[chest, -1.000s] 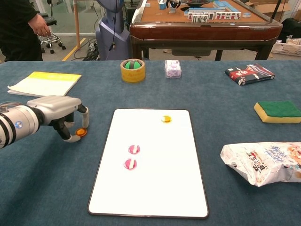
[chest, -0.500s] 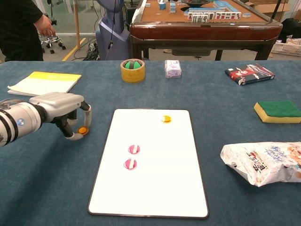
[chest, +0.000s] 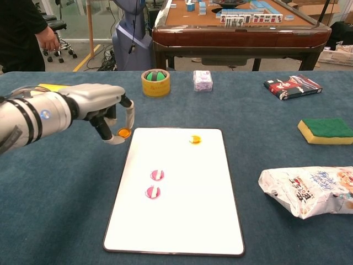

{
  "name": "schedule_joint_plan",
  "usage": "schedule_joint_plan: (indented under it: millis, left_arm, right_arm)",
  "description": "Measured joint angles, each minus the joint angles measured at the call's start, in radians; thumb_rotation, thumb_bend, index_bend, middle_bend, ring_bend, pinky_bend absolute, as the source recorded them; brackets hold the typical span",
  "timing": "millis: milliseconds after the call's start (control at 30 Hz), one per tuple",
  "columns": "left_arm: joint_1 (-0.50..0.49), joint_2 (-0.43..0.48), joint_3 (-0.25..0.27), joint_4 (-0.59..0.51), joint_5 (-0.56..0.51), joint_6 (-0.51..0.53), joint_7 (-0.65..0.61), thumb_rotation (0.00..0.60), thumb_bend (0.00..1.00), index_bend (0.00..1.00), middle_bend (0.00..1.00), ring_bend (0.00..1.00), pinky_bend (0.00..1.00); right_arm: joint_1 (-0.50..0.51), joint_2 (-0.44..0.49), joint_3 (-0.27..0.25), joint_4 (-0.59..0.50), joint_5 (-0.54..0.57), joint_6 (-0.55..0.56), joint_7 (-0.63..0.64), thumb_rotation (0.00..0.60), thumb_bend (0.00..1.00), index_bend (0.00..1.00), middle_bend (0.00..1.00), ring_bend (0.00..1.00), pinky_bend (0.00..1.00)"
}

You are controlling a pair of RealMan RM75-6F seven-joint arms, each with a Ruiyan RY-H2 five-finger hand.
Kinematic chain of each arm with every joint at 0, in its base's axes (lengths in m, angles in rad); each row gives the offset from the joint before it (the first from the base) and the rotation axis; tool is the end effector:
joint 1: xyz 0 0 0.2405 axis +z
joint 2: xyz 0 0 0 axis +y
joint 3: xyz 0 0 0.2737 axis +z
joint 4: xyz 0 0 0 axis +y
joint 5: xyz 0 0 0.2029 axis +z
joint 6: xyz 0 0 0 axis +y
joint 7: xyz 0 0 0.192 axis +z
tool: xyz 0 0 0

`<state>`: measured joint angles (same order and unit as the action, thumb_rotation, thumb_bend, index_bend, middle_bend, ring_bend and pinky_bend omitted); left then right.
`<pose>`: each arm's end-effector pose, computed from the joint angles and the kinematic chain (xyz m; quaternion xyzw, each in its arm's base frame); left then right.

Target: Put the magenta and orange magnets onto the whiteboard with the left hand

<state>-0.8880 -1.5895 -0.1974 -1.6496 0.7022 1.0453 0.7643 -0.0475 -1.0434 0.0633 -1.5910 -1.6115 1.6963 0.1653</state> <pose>-0.1057 0.3925 -0.0477 -0.7638 -0.3719 -0.2943 0.4379 -0.3196 -0.1863 0.2288 0.5510 -0.3529 0.4585 0.6014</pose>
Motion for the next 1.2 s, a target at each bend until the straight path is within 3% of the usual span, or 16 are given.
schedule_joint_plan:
  millis: [233,467,1200]
  left_arm:
    - [-0.081,-0.048,-0.036,-0.005,-0.059,-0.007,0.05,0.6,0.31,0.61,1.0,1.0,1.0]
    - [-0.151,-0.123,-0.052,0.057,-0.111,-0.023,0.077,0.6,0.31,0.61,1.0,1.0,1.0]
    - [-0.277,-0.234,-0.081,0.149,-0.188,-0.019,0.114,0.6,0.31,0.61,1.0,1.0,1.0]
  right_arm:
    - [-0.006,0.004,-0.001,0.007,-0.002,0.011,0.023,0.6,0.06,0.26,0.32,0.31,0.42]
    - [-0.014,0.008,0.002,0.018,0.004,0.025,0.058,0.6,0.06,0.26,0.32,0.31,0.42]
    - [-0.036,0.013,0.013,0.044,0.021,0.06,0.123,0.6,0.06,0.26,0.32,0.31,0.42]
